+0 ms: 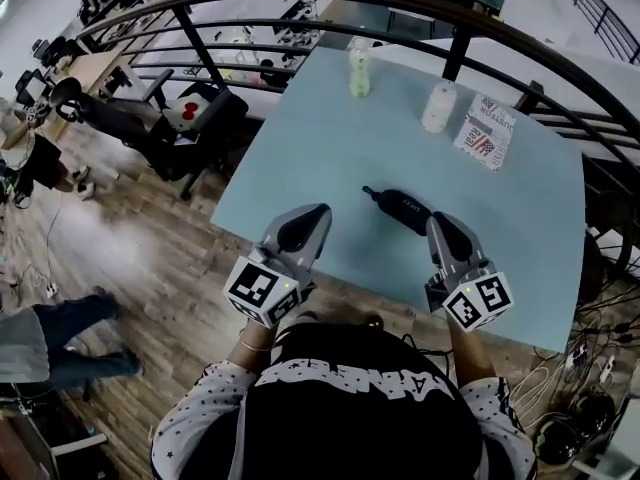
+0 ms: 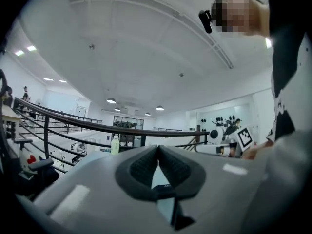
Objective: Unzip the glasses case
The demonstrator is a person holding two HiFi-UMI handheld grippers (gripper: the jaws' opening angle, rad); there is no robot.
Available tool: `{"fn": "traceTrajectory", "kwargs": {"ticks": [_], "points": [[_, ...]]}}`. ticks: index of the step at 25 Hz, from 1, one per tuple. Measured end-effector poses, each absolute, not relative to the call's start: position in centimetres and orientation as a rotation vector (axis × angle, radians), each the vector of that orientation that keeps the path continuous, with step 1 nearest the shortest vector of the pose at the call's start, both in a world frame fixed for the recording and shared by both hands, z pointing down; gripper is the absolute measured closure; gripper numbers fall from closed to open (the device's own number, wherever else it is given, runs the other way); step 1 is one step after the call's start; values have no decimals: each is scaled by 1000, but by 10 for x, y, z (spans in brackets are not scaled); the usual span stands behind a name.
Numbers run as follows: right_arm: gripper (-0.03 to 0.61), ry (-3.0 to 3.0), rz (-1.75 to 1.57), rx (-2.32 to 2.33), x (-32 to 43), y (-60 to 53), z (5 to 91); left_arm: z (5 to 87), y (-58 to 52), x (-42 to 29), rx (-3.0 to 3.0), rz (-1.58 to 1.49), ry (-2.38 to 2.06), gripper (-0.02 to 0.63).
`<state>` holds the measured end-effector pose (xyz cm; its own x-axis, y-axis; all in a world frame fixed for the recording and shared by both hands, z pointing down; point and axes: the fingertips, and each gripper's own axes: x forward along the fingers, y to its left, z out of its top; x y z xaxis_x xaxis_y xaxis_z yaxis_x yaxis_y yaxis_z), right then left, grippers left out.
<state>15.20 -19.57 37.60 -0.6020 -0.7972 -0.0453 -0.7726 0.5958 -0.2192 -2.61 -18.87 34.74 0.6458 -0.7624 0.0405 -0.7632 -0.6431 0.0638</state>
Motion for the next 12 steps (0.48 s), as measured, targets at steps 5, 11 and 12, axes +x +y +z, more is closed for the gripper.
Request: {"fn": "traceTrajectory", "kwargs": {"ticks": [5, 11, 12], "points": [[545, 2778, -303, -1273, 160, -203, 402, 356, -179, -27, 2692, 19, -1413, 614], [514, 2870, -343, -1253, 168, -207, 439, 363, -163, -27, 2641, 33, -1521, 614], [505, 2887, -346, -1248, 168, -210, 446, 364, -161, -29, 2631, 35, -1538, 614]]}}
